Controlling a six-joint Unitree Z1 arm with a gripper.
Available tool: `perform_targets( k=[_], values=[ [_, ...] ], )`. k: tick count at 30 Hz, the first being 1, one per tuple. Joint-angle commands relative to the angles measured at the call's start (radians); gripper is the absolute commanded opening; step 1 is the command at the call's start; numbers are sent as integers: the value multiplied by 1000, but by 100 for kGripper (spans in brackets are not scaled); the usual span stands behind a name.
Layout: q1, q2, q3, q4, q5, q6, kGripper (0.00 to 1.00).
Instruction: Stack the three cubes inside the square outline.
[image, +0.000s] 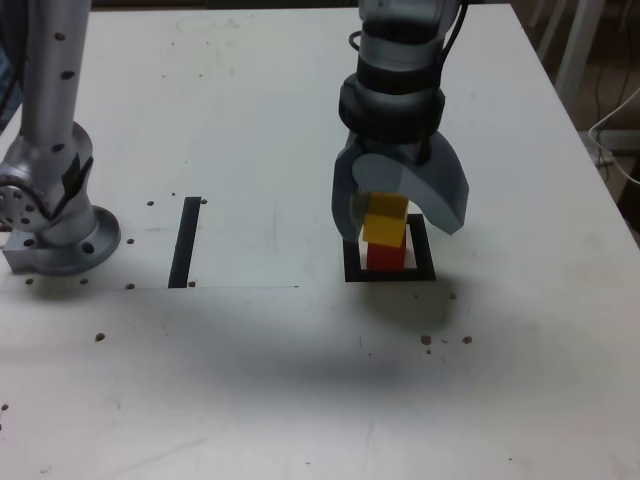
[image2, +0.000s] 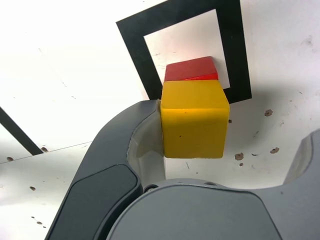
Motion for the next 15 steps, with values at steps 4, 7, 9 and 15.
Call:
perform_targets(
  k=[4, 7, 9, 15],
  values=[
    [-2, 2, -5, -1, -6, 5, 100],
    [-2, -2, -3, 5, -6, 5, 100],
    [-1, -11, 1, 14, -2, -1, 100],
    [2, -76, 4, 53, 49, -45, 100]
  ],
)
